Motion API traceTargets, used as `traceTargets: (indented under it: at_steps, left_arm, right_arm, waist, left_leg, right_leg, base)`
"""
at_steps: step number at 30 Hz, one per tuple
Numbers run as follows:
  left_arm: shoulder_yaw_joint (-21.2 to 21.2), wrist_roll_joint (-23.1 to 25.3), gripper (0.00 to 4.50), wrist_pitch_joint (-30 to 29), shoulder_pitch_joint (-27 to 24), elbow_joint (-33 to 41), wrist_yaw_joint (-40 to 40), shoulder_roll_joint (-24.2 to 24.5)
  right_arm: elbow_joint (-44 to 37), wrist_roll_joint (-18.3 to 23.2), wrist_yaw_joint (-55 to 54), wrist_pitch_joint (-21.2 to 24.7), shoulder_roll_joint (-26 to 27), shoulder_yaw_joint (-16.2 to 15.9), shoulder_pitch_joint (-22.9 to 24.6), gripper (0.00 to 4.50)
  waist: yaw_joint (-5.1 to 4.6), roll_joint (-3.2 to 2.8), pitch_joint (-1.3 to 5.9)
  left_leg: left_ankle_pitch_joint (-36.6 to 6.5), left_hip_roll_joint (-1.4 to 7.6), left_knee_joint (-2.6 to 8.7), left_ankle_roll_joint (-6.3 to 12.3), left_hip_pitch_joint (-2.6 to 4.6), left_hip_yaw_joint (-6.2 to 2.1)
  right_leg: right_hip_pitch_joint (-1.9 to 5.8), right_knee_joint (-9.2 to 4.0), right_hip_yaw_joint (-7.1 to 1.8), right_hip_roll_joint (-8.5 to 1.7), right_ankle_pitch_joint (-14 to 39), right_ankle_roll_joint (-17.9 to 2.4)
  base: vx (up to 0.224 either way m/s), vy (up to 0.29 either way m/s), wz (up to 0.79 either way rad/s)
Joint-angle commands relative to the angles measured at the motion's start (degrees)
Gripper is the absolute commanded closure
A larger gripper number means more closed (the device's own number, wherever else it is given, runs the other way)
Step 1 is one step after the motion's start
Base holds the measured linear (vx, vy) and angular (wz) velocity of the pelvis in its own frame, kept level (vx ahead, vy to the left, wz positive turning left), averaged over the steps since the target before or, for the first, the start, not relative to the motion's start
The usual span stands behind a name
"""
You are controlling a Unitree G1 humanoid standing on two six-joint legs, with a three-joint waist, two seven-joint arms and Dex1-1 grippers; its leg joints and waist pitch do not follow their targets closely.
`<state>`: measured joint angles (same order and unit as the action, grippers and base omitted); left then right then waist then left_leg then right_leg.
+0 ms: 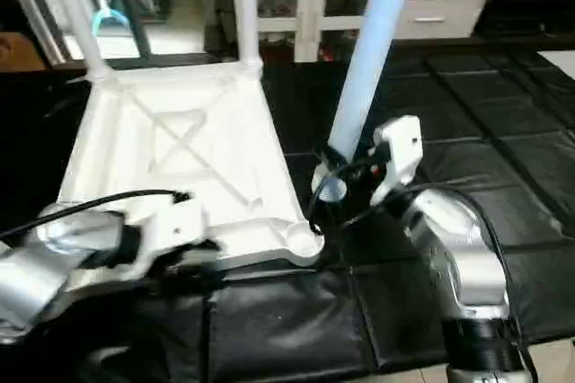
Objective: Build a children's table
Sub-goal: Rotate table base, then insert table leg to table base
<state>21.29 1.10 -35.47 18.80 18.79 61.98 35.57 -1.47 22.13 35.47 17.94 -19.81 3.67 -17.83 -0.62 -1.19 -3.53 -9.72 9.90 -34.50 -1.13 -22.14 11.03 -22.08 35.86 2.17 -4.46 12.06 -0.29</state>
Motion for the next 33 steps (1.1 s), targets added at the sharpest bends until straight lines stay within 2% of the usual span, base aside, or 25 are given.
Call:
traceTargets:
  at_steps: [1, 2, 3, 6, 8, 11, 13, 14, 16, 18, 19, 20, 21, 23, 26, 27, 28, 30, 31, 33]
  left_arm:
    - [1.4, 3.2, 2.07, 3.2, 1.0, -2.5, -2.6, 0.9]
    - [1.8, 3.6, 1.92, 3.5, 1.0, -3.0, -3.1, 1.1]
    - [2.2, 3.9, 1.85, 3.9, 0.9, -3.4, -3.3, 1.3]
    - [3.5, 4.7, 1.71, 5.5, -0.1, -4.3, -2.6, 2.1]
    - [4.1, 4.7, 1.71, 6.7, -1.0, -4.2, -1.8, 2.2]
    - [4.1, 4.0, 1.71, 8.3, -1.3, -4.5, -2.0, 1.5]
    - [3.3, 1.6, 1.71, 10.2, -1.7, -5.4, -3.0, -1.8]
    - [3.3, 1.4, 1.71, 10.8, -1.7, -5.9, -3.3, -2.5]
    - [3.9, 1.7, 1.71, 12.1, -1.7, -7.1, -4.1, -3.1]
    - [4.6, 2.9, 1.71, 13.0, -1.5, -8.9, -5.0, -3.0]
    - [4.6, 3.0, 1.71, 13.1, -1.4, -9.2, -5.1, -3.1]
    - [4.6, 3.0, 1.71, 13.1, -1.4, -9.4, -5.2, -3.1]
    - [4.6, 3.1, 1.71, 13.3, -1.3, -10.1, -5.7, -3.4]
    - [4.5, 3.4, 1.71, 13.6, -1.4, -10.6, -6.1, -3.8]
    - [4.3, 4.6, 1.71, 15.3, -1.7, -12.9, -8.2, -4.8]
    - [4.2, 4.5, 1.71, 15.5, -1.8, -13.6, -8.8, -5.1]
    - [4.2, 4.6, 1.71, 15.7, -1.9, -13.9, -9.0, -5.0]
    - [4.2, 4.6, 1.71, 15.9, -2.1, -14.4, -9.2, -4.6]
    - [3.8, 4.2, 1.71, 15.7, -2.2, -14.7, -9.1, -4.5]
    - [3.4, 3.8, 1.71, 15.5, -2.2, -15.0, -8.9, -4.5]
  right_arm:
    - [0.5, -0.1, 0.2, -1.0, -0.3, 0.5, -0.3, 2.64]
    - [0.5, -0.1, 0.3, -1.1, -0.3, 0.5, -0.3, 2.64]
    - [0.5, -0.2, 0.3, -1.1, -0.3, 0.5, -0.3, 2.64]
    - [0.5, 0.0, 0.5, -1.3, -0.3, 0.5, -0.2, 2.64]
    - [-0.5, 2.7, 2.4, -0.4, 0.4, 0.9, 0.2, 2.64]
    - [-0.9, 4.1, 3.8, 0.1, 0.7, 0.8, 0.4, 2.64]
    - [0.9, 5.6, 9.4, -0.2, 0.9, -1.7, 0.8, 2.64]
    - [2.0, 5.2, 10.6, -1.0, 1.0, -2.4, 0.7, 2.64]
    - [4.5, 4.4, 13.4, -2.8, 1.1, -4.0, 0.4, 2.64]
    - [7.2, 1.9, 16.4, -7.1, 1.1, -6.6, 0.0, 2.64]
    - [7.7, 1.8, 17.3, -7.1, 0.9, -7.0, -0.1, 2.64]
    - [8.2, 1.7, 17.8, -7.3, 0.9, -7.2, -0.3, 2.64]
    - [9.8, 1.5, 18.6, -7.9, 1.1, -7.5, -0.9, 2.64]
    - [11.1, 1.4, 18.8, -8.5, 1.5, -7.1, -1.3, 2.64]
    - [15.4, 2.7, 19.6, -11.8, 3.5, -4.9, -2.5, 2.64]
    - [16.6, 3.3, 20.8, -13.1, 3.5, -4.5, -2.6, 2.64]
    - [17.0, 3.6, 21.2, -13.3, 3.5, -4.4, -2.6, 2.64]
    - [17.6, 3.9, 22.4, -13.4, 3.4, -4.4, -2.6, 2.64]
    - [17.8, 4.0, 23.1, -13.4, 3.3, -4.6, -2.6, 2.64]
    - [17.9, 4.0, 23.6, -13.4, 3.3, -4.8, -2.6, 2.64]
  waist:
    - [-0.03, 0.48, 3.51]
    - [-0.06, 0.51, 3.57]
    - [-0.12, 0.25, 3.59]
    - [-0.19, 0.23, 3.58]
    - [-0.26, 0.35, 3.58]
    - [-0.31, 0.29, 3.61]
    - [-0.42, -0.55, 3.47]
    - [-0.44, -0.37, 3.49]
    - [-0.48, -0.13, 3.57]
    - [-0.71, 0.14, 3.32]
    - [-0.83, 0.34, 3.25]
    - [-0.77, 0.18, 3.26]
    - [-0.81, 0.39, 3.20]
    - [-0.79, 0.55, 3.13]
    - [-0.94, 0.72, 3.05]
    - [-0.95, 1.29, 3.10]
    - [-0.85, 1.10, 3.11]
    - [-0.88, 1.23, 3.01]
    - [-0.92, 1.53, 2.98]
    - [-0.87, 1.44, 2.93]
  left_leg:
    - [-15.7, 2.74, 4.32, -0.25, 1.22, -1.53]
    - [-15.9, 2.73, 4.27, -0.34, 1.39, -1.48]
    - [-15.9, 2.71, 4.30, -0.51, 1.34, -1.52]
    - [-15.8, 2.74, 4.35, -0.57, 1.32, -1.57]
    - [-16.0, 2.75, 4.32, -0.40, 1.31, -1.51]
    - [-16.0, 2.82, 4.30, 0.11, 1.25, -1.56]
    - [-16.9, 2.82, 4.31, -0.04, 1.31, -1.56]
    - [-17.6, 2.89, 4.29, -0.09, 1.49, -1.47]
    - [-17.9, 2.85, 4.29, -0.19, 1.16, -1.59]
    - [-18.7, 2.80, 4.30, -0.21, 1.17, -1.52]
    - [-19.1, 2.76, 4.28, -0.19, 1.17, -1.51]
    - [-19.3, 2.85, 4.35, -0.24, 1.25, -1.62]
    - [-19.3, 2.95, 4.39, -0.25, 1.30, -1.64]
    - [-19.4, 2.97, 4.37, -0.09, 1.33, -1.63]
    - [-19.8, 3.00, 4.35, -0.17, 1.34, -1.62]
    - [-18.4, 3.05, 4.37, 0.28, 1.11, -1.61]
    - [-18.1, 3.08, 4.38, 0.48, 1.21, -1.58]
    - [-17.4, 3.11, 4.41, 0.93, 1.20, -1.49]
    - [-17.2, 3.12, 4.40, 1.19, 1.18, -1.43]
    - [-16.9, 3.15, 4.47, 1.39, 1.12, -1.45]
  right_leg:
    - [1.51, -5.07, -2.23, -2.90, 13.7, -10.4]
    - [1.39, -5.06, -2.25, -2.91, 14.1, -10.1]
    - [1.38, -5.07, -2.24, -2.90, 14.0, -10.1]
    - [1.36, -4.97, -2.23, -2.89, 13.3, -10.4]
    - [1.39, -5.02, -2.26, -2.93, 13.0, -10.7]
    - [1.46, -4.97, -2.24, -3.01, 12.5, -11.1]
    - [1.42, -4.97, -2.22, -2.93, 12.0, -11.7]
    - [1.28, -5.15, -2.19, -2.89, 12.2, -11.9]
    - [1.51, -5.06, -2.16, -2.96, 12.1, -12.3]
    - [1.27, -5.21, -2.19, -2.89, 13.5, -12.0]
    - [1.25, -5.35, -2.19, -2.91, 15.0, -11.6]
    - [1.26, -5.35, -2.23, -2.97, 16.1, -11.2]
    - [1.15, -5.47, -2.24, -2.99, 16.5, -11.2]
    - [1.06, -5.41, -2.26, -3.03, 17.0, -11.2]
    - [0.85, -5.59, -2.33, -3.18, 18.4, -10.9]
    - [1.04, -5.30, -2.30, -3.07, 16.5, -11.1]
    - [1.00, -5.33, -2.32, -3.08, 16.0, -11.2]
    - [0.93, -5.28, -2.32, -3.02, 14.7, -11.5]
    - [0.95, -5.27, -2.30, -2.93, 14.0, -11.7]
    - [1.01, -5.18, -2.31, -3.01, 13.5, -11.9]
  base:
    - [0.000, 0.000, 0.00]
    - [0.000, 0.000, 0.00]
    - [0.000, 0.000, 0.00]
    - [0.000, 0.000, 0.00]
    - [0.000, 0.000, 0.00]
    - [0.000, 0.000, 0.00]
    - [0.000, 0.000, 0.00]
    - [0.000, 0.000, 0.00]
    - [0.000, 0.000, 0.00]
    - [0.000, 0.000, 0.00]
    - [0.000, 0.000, 0.00]
    - [0.000, 0.000, 0.00]
    - [0.000, 0.000, 0.00]
    - [0.000, 0.000, 0.00]
    - [0.000, 0.000, 0.00]
    - [0.000, 0.000, 0.00]
    - [0.000, 0.000, 0.00]
    - [0.000, 0.000, 0.00]
    - [0.000, 0.000, 0.00]
    - [0.000, 0.000, 0.00]
